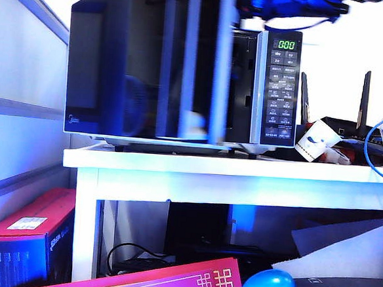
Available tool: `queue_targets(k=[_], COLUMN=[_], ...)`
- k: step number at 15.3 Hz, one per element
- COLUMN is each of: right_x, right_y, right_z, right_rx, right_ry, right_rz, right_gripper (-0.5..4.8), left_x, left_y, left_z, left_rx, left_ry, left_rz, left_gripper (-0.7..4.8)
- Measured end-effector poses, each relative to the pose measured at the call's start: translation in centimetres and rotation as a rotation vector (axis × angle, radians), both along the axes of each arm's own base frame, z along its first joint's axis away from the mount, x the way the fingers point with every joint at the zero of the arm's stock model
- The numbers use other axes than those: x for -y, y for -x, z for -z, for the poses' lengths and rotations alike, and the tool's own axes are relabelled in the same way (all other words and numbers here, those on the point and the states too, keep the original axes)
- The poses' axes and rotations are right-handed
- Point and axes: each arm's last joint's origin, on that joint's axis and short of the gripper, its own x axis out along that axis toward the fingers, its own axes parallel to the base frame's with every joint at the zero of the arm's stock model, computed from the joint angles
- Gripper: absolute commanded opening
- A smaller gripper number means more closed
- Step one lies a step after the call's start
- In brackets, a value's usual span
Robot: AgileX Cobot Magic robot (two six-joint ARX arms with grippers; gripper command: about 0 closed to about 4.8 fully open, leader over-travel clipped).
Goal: Open the microwave door, place the orange inside the microwave, then close the microwave door.
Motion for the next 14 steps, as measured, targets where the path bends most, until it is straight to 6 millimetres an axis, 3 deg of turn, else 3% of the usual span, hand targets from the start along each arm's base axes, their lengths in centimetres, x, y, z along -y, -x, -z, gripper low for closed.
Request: queue_targets(k=[6,14], right_x=[-3.1,-5.3], right_y=[1.6,2.9], right_z=[-0.2,-0.3], right_rx=[-0.010,-0.014], right_ry=[-0.002,-0.005], right_rz=[-0.088,-0.153], right_gripper=[3.23,3.23], left_x=[-0.2,-0.1], left_y=[0.8,0.9], left_z=[-0.9,-0.1], left_rx=[0.002,-0.075], left_ry=[0.000,-0.033], left_rz=[0.004,0.074], left_gripper=[-0.05,-0.05])
